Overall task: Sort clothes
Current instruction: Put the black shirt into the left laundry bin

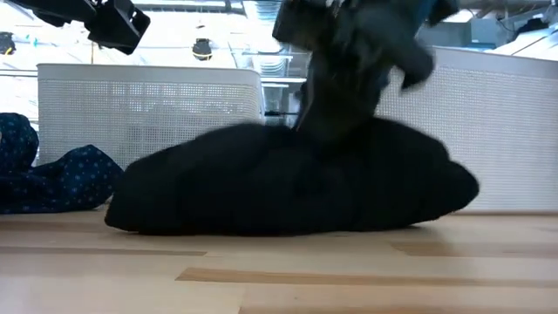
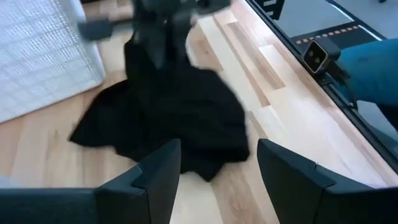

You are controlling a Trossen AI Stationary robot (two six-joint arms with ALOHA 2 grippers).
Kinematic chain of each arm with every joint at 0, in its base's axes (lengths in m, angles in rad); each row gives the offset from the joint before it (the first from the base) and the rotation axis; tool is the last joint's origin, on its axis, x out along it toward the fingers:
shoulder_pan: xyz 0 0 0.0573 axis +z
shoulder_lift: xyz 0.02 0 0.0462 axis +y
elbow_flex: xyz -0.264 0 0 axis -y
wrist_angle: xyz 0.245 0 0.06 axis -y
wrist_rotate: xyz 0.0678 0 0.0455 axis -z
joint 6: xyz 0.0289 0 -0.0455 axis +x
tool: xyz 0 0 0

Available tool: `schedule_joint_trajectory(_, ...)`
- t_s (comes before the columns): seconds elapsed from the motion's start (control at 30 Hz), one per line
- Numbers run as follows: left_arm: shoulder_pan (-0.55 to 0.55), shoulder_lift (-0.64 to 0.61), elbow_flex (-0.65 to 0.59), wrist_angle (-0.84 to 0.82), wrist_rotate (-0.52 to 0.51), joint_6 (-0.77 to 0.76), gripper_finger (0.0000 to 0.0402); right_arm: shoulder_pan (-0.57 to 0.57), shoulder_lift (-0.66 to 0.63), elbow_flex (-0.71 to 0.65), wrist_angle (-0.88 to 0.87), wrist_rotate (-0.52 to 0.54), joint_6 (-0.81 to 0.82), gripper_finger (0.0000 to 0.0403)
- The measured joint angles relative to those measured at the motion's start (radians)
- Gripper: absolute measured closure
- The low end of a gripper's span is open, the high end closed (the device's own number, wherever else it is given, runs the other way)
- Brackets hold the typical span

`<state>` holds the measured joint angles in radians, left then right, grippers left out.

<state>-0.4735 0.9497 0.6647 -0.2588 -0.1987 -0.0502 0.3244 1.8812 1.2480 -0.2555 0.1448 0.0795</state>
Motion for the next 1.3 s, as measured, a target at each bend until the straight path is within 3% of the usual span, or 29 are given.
schedule_joint_trajectory(0.47,-0.038,0.000,0.000,0.037,-0.095,0.000,0.0194,0.104,-0.296,0.003,0.020,0.251,-0.032,0.0373)
schedule_joint_trajectory(0.77,-0.090,-0.020,0.000,0.146,-0.095,-0.005,0.0194,0.090,-0.426,0.005,0.022,0.426,-0.065,0.0374)
schedule_joint_trajectory(1.1,-0.172,-0.015,0.000,0.313,-0.079,-0.034,0.0194,-0.005,-0.546,0.006,0.079,0.461,-0.131,0.0374)
schedule_joint_trajectory(1.3,-0.149,0.053,0.001,0.435,-0.177,-0.015,0.0189,-0.034,-0.576,0.007,0.206,0.453,-0.225,0.0374)
